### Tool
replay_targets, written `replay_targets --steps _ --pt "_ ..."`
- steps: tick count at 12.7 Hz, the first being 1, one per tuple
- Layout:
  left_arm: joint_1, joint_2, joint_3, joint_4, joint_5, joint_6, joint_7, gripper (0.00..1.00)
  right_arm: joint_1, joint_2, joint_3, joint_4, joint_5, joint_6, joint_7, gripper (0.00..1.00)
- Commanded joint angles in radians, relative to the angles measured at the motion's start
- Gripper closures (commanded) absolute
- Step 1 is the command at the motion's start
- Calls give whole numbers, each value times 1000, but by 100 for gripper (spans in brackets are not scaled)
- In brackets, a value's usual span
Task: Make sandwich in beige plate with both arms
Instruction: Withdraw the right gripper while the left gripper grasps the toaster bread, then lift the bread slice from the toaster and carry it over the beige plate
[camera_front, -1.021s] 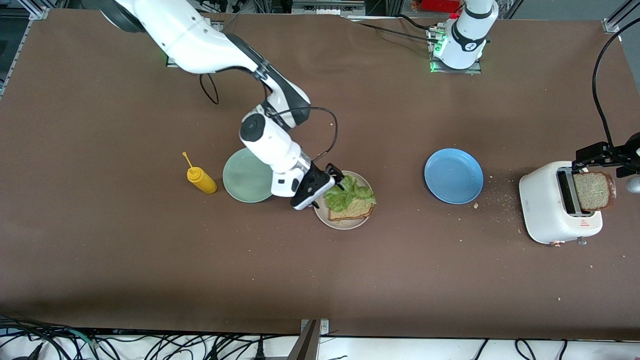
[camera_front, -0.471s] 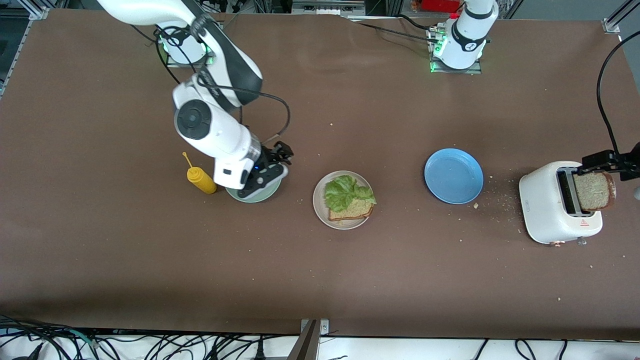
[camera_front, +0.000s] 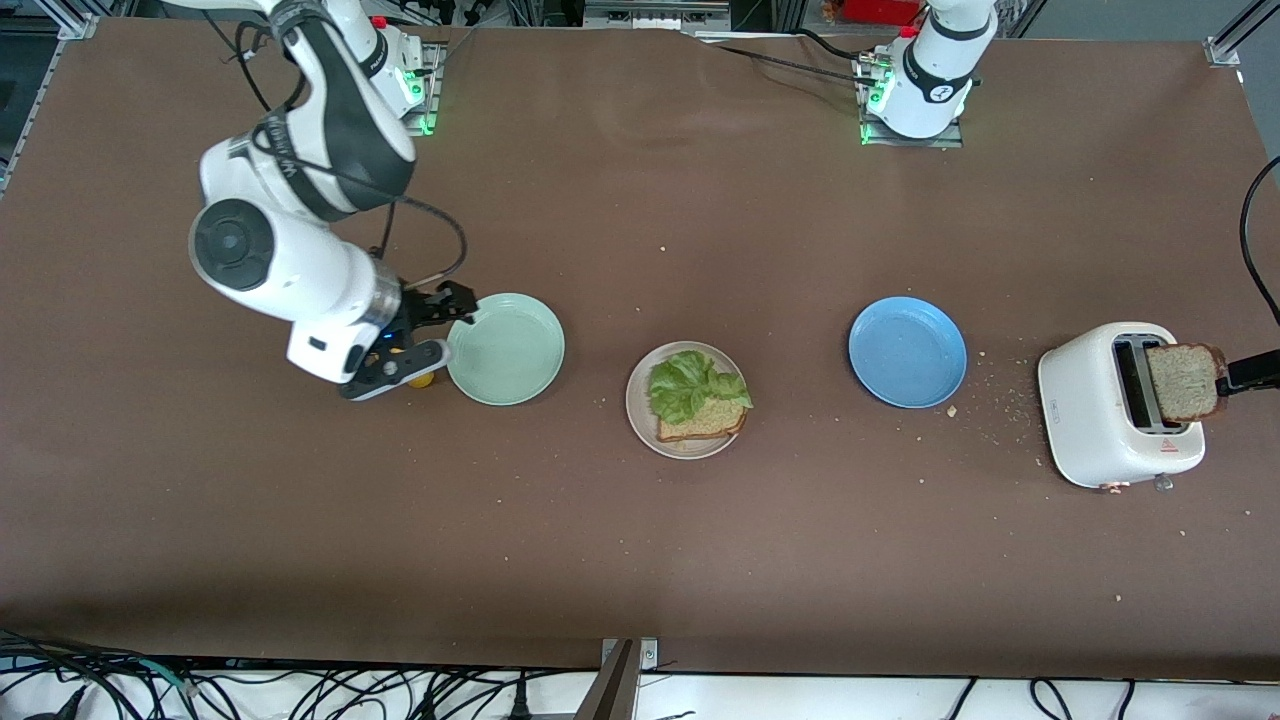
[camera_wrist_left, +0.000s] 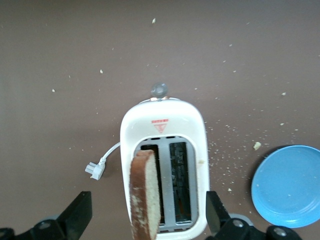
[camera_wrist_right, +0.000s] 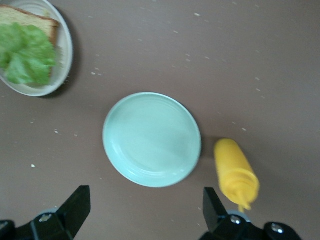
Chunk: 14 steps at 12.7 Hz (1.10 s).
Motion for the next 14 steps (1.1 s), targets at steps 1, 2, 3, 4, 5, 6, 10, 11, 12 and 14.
replay_targets --steps 1,2,3,4,5,6,10,11,12,14 --pt "36 47 -11 -22 -1 16 -3 1 -16 -54 -79 -13 -13 -57 -64 0" --pt "37 48 -11 -41 -1 16 -5 5 -16 -71 -110 -16 -13 -71 -81 0" --pt "37 48 -11 -61 -1 14 -6 18 -16 -91 -136 -19 -13 -95 -87 0" --pt "37 50 -11 -73 -1 3 -5 48 -16 -107 -148 -22 -17 -112 -80 0" --pt "37 48 -11 -88 -1 2 -5 78 -19 -119 -162 -23 -48 -115 -77 0" --pt "40 48 -11 -88 -1 -1 -5 100 -21 -139 -164 -23 -91 -123 -69 0" --pt "46 39 -13 -75 2 -14 -6 100 -24 -237 -178 -17 -138 -197 -44 0" --pt "45 27 -14 -72 4 -23 -6 100 -39 -249 -178 -14 -146 -201 -40 0" --pt "43 13 -19 -70 8 -26 -6 100 -47 -260 -178 -11 -146 -226 -40 0" --pt "37 -37 -27 -70 12 -44 -5 100 -53 -277 -179 36 -143 -298 -37 0"
